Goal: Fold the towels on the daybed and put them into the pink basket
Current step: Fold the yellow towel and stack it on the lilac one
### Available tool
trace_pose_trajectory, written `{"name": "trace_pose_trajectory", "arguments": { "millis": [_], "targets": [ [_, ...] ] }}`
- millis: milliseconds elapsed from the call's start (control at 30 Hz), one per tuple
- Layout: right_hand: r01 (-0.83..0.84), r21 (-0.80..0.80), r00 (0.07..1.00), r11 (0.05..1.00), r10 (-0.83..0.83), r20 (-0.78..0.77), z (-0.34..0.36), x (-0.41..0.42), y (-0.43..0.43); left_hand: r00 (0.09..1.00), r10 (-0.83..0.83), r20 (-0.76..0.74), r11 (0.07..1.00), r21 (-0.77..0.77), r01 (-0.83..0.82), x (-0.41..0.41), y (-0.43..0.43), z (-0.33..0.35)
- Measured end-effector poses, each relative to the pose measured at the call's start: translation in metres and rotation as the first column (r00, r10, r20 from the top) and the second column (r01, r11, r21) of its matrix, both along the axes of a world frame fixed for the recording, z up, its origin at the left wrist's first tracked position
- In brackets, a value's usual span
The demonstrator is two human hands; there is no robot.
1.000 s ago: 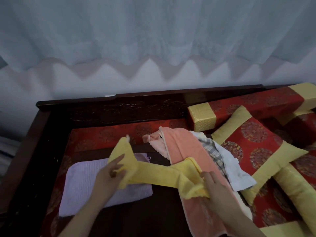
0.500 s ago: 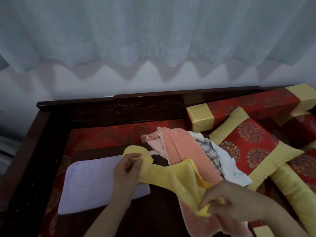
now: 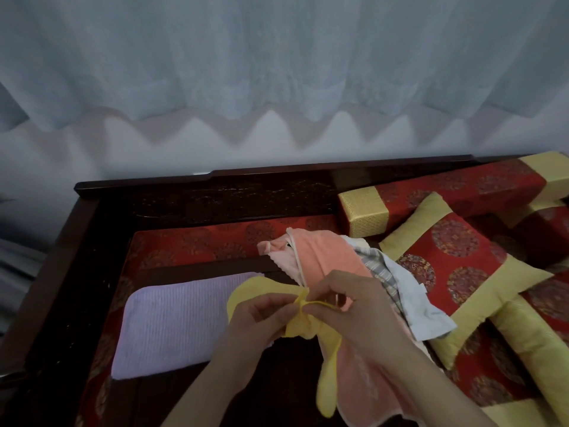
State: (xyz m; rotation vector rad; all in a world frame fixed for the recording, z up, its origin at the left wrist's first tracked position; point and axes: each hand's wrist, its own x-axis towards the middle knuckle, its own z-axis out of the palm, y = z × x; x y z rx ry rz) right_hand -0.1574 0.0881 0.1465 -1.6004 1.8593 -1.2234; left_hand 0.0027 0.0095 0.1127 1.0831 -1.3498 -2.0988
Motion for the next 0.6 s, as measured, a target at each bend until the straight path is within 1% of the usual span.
{"name": "trace_pose_trajectory", "arguments": {
  "millis": [67,133,233,267,300,333,367,400,467,500,600],
  "targets": [
    [-0.015,0.0,1.0,1.0,0.015,0.013,-0.005,0.001,0.001,0.998,-0.069,-0.001,0.995,-0.066,0.068,0.004,0.004,0.001],
    [-0.039,0.032,0.997,0.999,0.037,0.068,-0.009,0.003,0.002,0.994,-0.105,0.029,0.981,-0.161,0.108,0.005,0.007,0.001],
    [-0.031,0.071,0.979,0.997,0.016,0.205,-0.011,0.006,0.002,0.993,-0.059,0.1,0.951,-0.297,0.086,0.002,0.012,0.001],
    [-0.016,0.067,0.971,0.998,0.0,0.238,-0.012,0.006,0.003,0.993,-0.032,0.114,0.939,-0.336,0.069,0.001,0.012,-0.001],
    [0.005,0.065,0.972,0.998,-0.02,0.235,-0.014,0.007,0.005,0.992,-0.003,0.125,0.928,-0.37,0.05,0.0,0.012,-0.003],
    [0.038,0.074,0.98,0.997,-0.052,0.194,-0.017,0.009,0.007,0.991,0.037,0.132,0.916,-0.4,0.019,0.0,0.011,-0.004],
    [0.088,0.094,0.989,0.992,-0.098,0.108,-0.024,0.013,0.01,0.987,0.09,0.133,0.907,-0.419,-0.027,-0.001,0.009,-0.005],
    [0.145,0.114,0.989,0.983,-0.144,-0.011,-0.032,0.019,0.015,0.982,0.144,0.122,0.902,-0.425,-0.079,0.0,0.007,-0.005],
    [0.245,0.141,0.949,0.959,-0.208,-0.237,-0.054,0.033,0.024,0.975,0.216,0.06,0.901,-0.397,-0.175,0.004,0.0,-0.004],
    [0.25,0.154,0.934,0.956,-0.196,-0.299,-0.068,0.038,0.029,0.97,0.241,0.022,0.899,-0.382,-0.215,0.007,-0.003,-0.003],
    [0.226,0.306,0.939,0.925,-0.124,-0.32,-0.095,0.053,0.038,0.936,0.351,-0.021,0.862,-0.384,-0.332,0.028,-0.013,-0.009]
  ]
}}
